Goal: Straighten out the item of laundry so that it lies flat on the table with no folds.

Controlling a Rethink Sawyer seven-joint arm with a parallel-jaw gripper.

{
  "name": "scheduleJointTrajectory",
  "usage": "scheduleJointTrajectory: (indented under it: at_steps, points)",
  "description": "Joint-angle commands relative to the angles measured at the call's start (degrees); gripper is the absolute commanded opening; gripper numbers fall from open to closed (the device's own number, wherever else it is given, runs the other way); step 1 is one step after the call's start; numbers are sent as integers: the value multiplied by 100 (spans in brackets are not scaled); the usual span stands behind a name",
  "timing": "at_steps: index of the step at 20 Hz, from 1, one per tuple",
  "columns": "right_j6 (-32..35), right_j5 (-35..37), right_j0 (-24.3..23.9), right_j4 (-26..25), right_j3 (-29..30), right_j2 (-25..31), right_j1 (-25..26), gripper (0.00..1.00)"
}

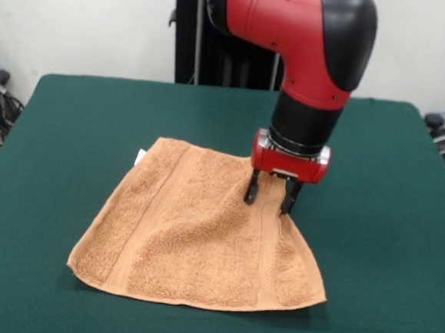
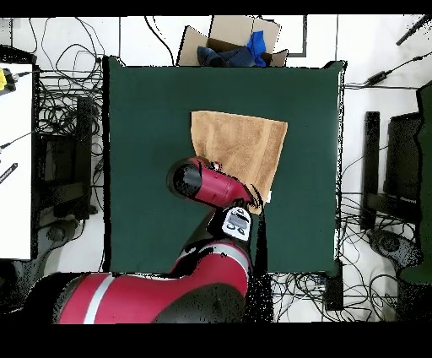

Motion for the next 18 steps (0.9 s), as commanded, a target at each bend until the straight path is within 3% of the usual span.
scheduleJointTrajectory:
  at_steps: [1, 11, 18]
  points:
    - [1114, -366, 132, -99, -245, -109, 263, 100]
    - [817, -626, -20, -456, -221, -310, 313, 100]
    - [1182, -135, 492, -101, -520, -668, 357, 100]
